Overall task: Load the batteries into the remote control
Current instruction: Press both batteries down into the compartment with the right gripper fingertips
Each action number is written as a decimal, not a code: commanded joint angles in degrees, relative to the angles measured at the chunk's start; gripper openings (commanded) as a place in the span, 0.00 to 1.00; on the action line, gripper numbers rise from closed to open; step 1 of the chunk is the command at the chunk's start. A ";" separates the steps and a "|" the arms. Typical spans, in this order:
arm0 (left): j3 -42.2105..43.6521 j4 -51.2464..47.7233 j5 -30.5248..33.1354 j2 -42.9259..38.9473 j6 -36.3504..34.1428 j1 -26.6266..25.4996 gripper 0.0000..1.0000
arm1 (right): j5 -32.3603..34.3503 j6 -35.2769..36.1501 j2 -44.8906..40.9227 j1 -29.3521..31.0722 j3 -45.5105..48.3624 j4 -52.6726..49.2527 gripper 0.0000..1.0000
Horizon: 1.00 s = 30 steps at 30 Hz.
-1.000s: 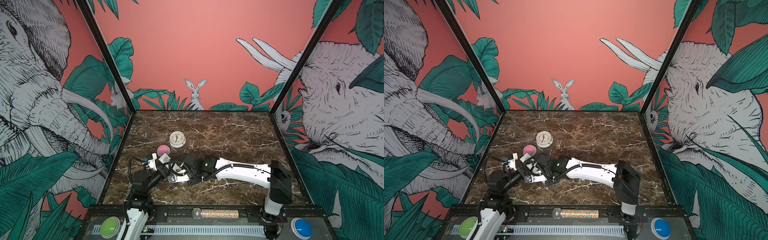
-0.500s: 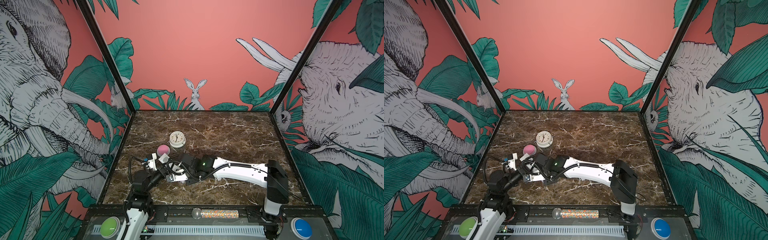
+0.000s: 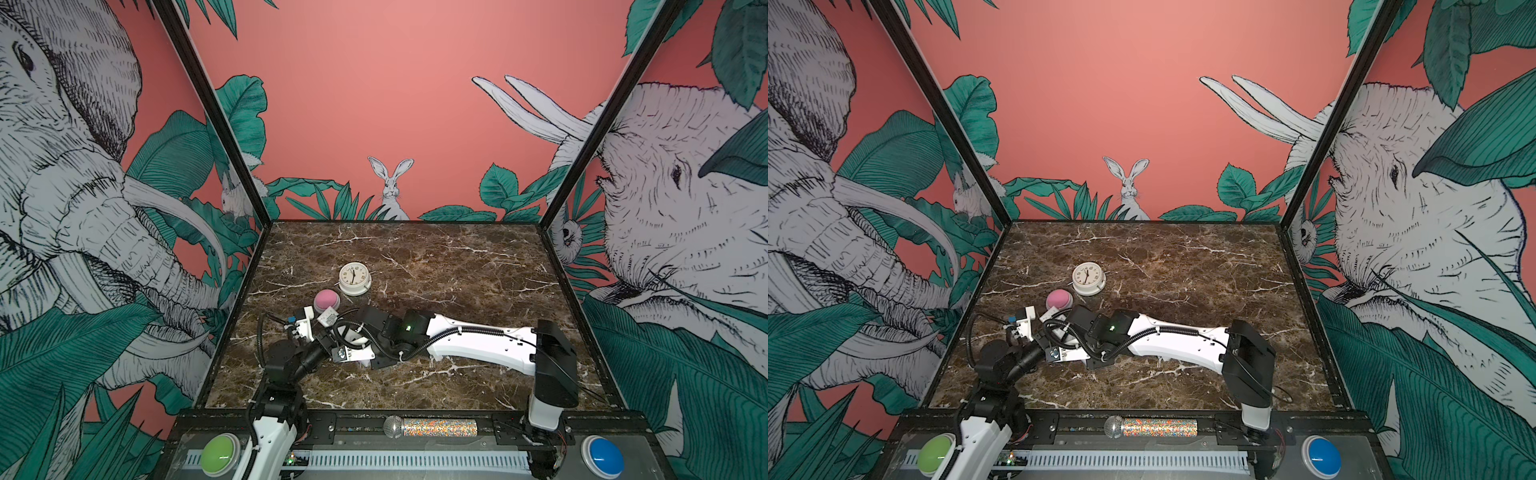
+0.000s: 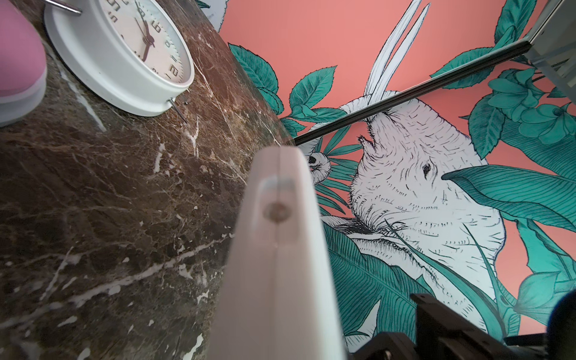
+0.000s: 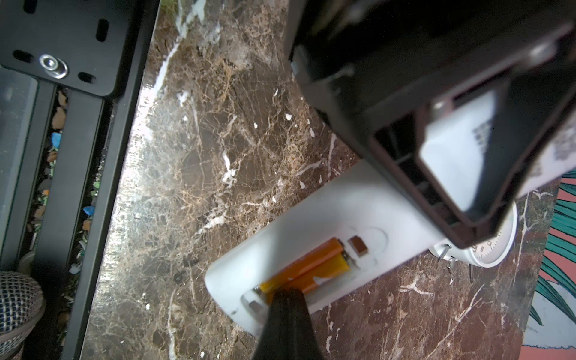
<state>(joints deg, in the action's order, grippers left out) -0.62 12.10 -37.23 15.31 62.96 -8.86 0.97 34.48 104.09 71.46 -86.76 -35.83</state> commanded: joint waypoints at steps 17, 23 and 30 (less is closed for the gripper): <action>-0.61 2.67 -3.02 -0.64 0.20 -0.23 0.00 | -2.56 -2.84 -1.71 -0.36 0.99 6.32 0.00; -0.60 2.75 -3.02 -0.69 0.30 -0.22 0.00 | -3.43 -3.04 -0.58 -0.36 0.89 6.29 0.00; -0.57 2.85 -3.02 -0.84 0.48 -0.26 0.00 | -3.96 -3.36 0.99 -0.36 0.98 6.71 0.00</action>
<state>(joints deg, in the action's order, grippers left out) -0.64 11.79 -39.33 15.31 62.89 -8.95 -1.67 31.64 103.20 71.18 -84.71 -30.06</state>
